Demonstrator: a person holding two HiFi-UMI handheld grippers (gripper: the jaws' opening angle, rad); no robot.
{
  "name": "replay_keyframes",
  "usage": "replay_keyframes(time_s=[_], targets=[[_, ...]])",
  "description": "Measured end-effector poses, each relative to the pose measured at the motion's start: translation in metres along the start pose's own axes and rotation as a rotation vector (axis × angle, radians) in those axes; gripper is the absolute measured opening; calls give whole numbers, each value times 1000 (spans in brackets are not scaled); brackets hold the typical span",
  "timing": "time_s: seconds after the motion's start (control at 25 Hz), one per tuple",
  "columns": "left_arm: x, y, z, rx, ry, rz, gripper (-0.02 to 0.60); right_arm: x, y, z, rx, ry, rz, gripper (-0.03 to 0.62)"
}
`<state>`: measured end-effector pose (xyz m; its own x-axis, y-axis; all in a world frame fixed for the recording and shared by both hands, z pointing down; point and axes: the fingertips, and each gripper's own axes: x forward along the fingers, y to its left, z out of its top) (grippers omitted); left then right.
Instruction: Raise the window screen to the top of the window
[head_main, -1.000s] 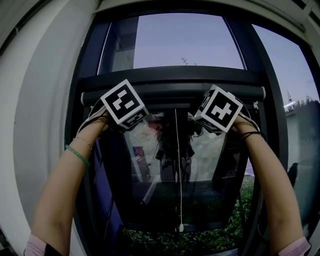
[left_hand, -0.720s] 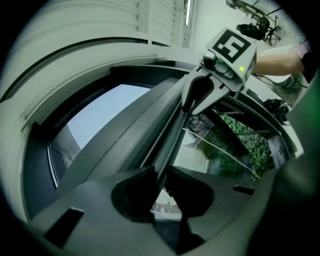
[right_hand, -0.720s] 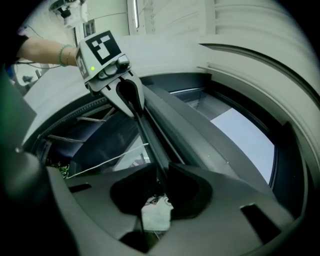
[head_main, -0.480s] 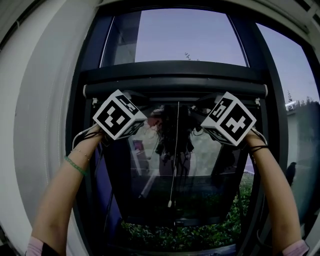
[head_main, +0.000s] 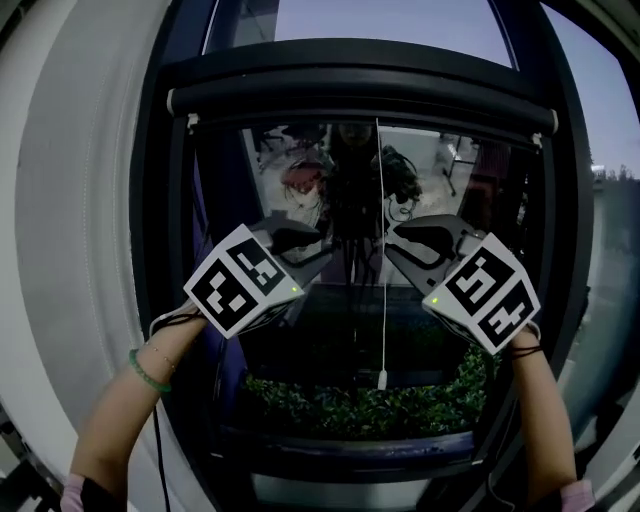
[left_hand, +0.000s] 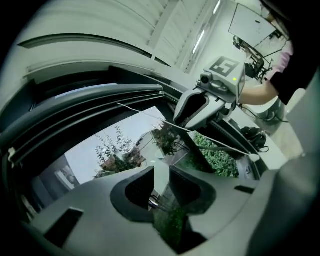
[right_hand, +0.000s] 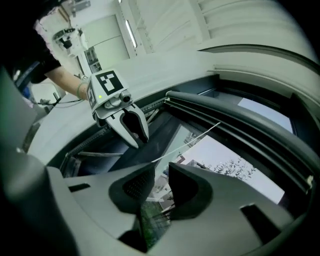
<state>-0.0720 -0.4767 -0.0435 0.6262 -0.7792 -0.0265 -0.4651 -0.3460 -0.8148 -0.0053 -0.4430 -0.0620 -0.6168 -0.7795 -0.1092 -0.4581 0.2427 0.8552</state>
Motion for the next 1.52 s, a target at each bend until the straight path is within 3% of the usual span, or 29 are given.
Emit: replay_keyframes(time_s=[0.16, 0.52, 0.76, 0.92, 1.2, 1.52], targets=[[-20, -60, -39, -90, -22, -30, 95, -3, 69, -30, 100, -37, 36, 86], [-68, -207, -94, -389, -106, -114, 95, -59, 223, -90, 405, 14, 75, 85], [-103, -307, -150, -589, -55, -114, 95, -111, 325, -109, 582, 106, 94, 85], [-127, -386, -169, -689, 35, -162, 95, -146, 380, -118, 687, 140, 121, 84], [-187, -486, -132, -886, 60, -120, 95, -234, 457, -123, 912, 186, 150, 85], [-267, -573, -68, -1034, 111, -46, 95, -347, 514, -104, 1088, 189, 208, 85]])
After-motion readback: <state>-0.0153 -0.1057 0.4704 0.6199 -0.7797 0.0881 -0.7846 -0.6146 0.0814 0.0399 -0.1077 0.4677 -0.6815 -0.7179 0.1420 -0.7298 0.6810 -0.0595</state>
